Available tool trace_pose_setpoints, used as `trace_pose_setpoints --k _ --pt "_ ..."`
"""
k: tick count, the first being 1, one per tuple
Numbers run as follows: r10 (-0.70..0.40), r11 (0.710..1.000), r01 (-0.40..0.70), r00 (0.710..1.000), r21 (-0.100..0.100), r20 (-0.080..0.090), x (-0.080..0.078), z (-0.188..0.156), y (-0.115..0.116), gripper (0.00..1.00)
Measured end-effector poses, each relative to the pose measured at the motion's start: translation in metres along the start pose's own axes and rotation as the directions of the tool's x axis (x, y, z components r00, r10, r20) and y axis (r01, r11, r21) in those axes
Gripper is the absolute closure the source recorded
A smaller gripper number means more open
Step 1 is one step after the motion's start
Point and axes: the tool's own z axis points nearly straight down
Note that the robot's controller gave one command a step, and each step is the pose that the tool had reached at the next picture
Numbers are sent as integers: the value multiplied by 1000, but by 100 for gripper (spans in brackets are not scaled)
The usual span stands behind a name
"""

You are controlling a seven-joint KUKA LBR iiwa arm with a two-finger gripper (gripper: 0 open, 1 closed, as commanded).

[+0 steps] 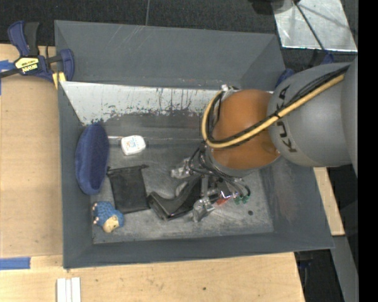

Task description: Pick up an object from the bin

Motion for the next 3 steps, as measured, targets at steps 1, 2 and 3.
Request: trace_pose_setpoints --k 1,2,3 --pt "92 996 -92 996 1 -3 3 -1 -7 0" --pt "185 983 -185 983 -2 -7 0 26 -21 0" --pt "180 984 -180 984 0 -6 0 25 -20 0"
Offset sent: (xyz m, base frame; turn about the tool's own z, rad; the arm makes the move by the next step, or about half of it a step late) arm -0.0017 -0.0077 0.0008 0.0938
